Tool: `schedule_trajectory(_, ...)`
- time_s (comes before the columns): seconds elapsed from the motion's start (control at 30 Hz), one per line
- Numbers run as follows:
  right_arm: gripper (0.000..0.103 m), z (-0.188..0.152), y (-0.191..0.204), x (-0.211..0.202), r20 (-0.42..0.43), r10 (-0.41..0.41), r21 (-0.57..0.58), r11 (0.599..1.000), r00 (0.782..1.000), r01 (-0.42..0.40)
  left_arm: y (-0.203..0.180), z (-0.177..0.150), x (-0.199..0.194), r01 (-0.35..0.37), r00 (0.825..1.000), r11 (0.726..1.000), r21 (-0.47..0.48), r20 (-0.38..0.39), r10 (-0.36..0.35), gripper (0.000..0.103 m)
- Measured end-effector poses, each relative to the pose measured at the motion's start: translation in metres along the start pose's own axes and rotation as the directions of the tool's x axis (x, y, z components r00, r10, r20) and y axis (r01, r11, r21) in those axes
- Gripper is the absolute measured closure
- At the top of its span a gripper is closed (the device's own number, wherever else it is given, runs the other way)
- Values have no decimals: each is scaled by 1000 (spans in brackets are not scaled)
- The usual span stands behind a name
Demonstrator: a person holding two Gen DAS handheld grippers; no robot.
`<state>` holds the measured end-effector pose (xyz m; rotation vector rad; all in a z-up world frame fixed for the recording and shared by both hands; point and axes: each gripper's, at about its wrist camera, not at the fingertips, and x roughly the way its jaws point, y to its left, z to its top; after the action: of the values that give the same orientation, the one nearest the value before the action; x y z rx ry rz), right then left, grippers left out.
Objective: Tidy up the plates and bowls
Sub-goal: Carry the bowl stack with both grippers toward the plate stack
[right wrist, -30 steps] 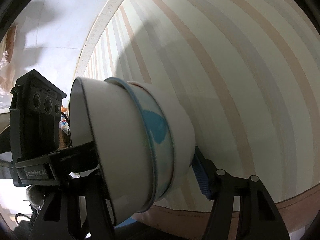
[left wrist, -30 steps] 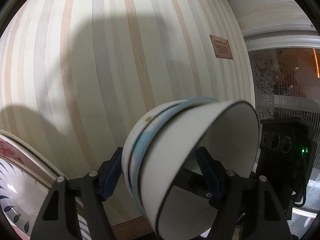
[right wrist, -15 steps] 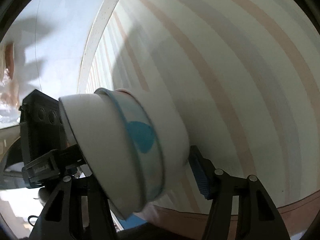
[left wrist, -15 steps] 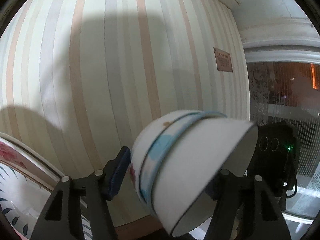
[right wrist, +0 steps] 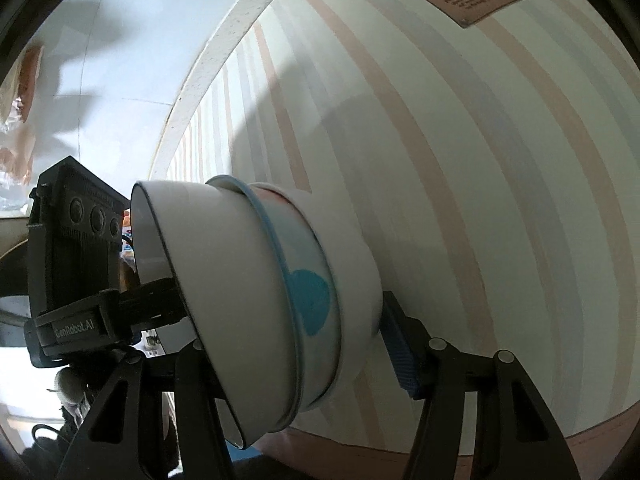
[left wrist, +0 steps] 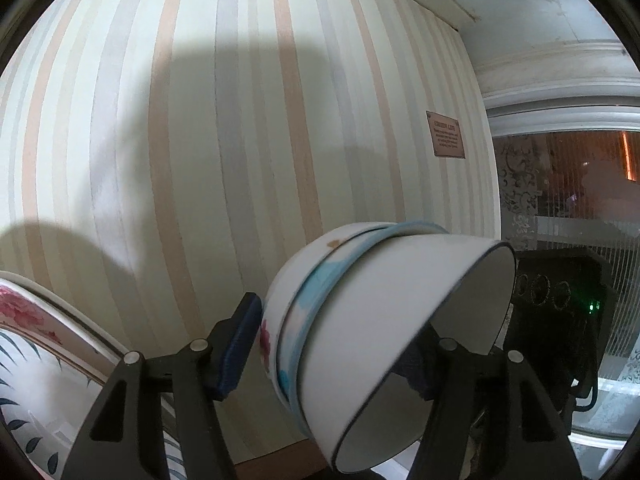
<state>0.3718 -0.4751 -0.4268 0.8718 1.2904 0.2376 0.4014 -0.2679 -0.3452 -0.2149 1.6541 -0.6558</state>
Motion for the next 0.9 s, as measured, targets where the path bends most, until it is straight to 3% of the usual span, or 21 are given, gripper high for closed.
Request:
schedule_trajectory(0.53,42,6,21,10,39,12,-105,994,999,-8,-3,-1,-12,-22,998,1000,-2,54,22,42)
schedule_trajectory(0.9,42,-6,55,6,1,30,-164,986,1000,-30,11,-21,-60,-34,991,998,-50,128,40,42)
